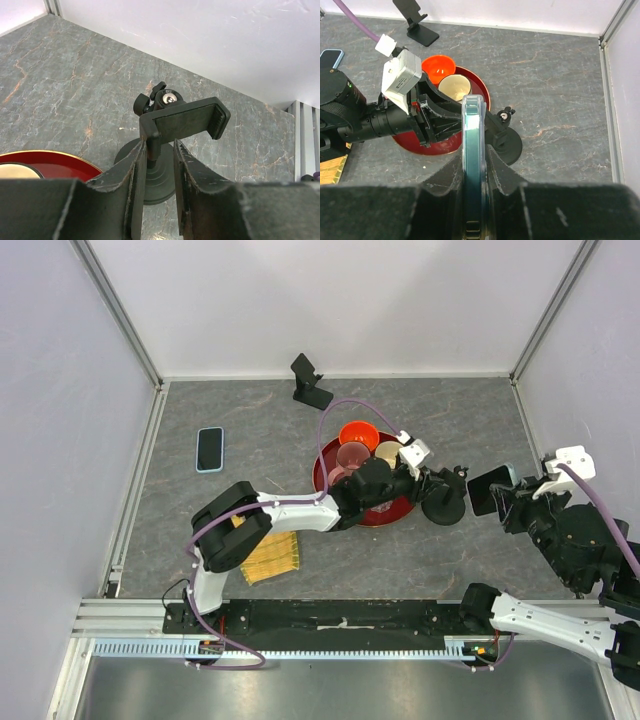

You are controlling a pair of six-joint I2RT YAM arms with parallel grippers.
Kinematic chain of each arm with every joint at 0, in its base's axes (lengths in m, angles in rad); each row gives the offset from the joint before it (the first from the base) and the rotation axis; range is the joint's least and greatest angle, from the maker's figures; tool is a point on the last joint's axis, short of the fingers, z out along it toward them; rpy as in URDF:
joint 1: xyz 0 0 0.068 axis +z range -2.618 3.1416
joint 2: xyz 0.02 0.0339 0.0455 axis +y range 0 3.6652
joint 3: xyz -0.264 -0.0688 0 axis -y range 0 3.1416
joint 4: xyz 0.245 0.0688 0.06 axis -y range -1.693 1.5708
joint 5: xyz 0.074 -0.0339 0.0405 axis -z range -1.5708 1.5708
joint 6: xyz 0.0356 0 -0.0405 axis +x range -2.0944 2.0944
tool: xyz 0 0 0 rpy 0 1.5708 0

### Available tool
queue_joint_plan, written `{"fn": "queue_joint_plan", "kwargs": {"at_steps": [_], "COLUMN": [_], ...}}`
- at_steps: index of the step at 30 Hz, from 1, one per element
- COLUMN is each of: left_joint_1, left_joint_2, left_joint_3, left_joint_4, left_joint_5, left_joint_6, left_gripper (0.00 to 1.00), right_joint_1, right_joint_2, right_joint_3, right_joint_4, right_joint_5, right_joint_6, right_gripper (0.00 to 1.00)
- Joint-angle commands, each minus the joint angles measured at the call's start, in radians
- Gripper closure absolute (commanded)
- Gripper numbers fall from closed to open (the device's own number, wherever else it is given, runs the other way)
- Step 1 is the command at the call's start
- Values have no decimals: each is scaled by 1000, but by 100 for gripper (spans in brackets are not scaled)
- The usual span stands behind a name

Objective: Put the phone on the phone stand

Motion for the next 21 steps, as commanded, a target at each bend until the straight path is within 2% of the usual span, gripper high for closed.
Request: {"fn": "queue_joint_plan", "kwargs": {"at_steps": [1,9,15,21], "left_joint_1": [-2,-2,-2,-2], "left_joint_2": [19,41,56,65], "left_joint_3": [48,69,90,104], "left_joint_4": [76,76,57,39], "left_joint_5": [-20,-40,-70,-57], "left_joint_6": [35,47,44,54], "left_gripper": [67,69,64,73], "right_joint_1": [0,0,1,0], "right_joint_2": [2,2,-7,2], "right_joint_3": [-6,-11,-9,-15], "right_joint_4": [78,89,86,64], "right_joint_5": [-6,-17,-27,-13], "right_joint_6": [-27,-32,-30,-27], "right_gripper": [100,100,100,100]}}
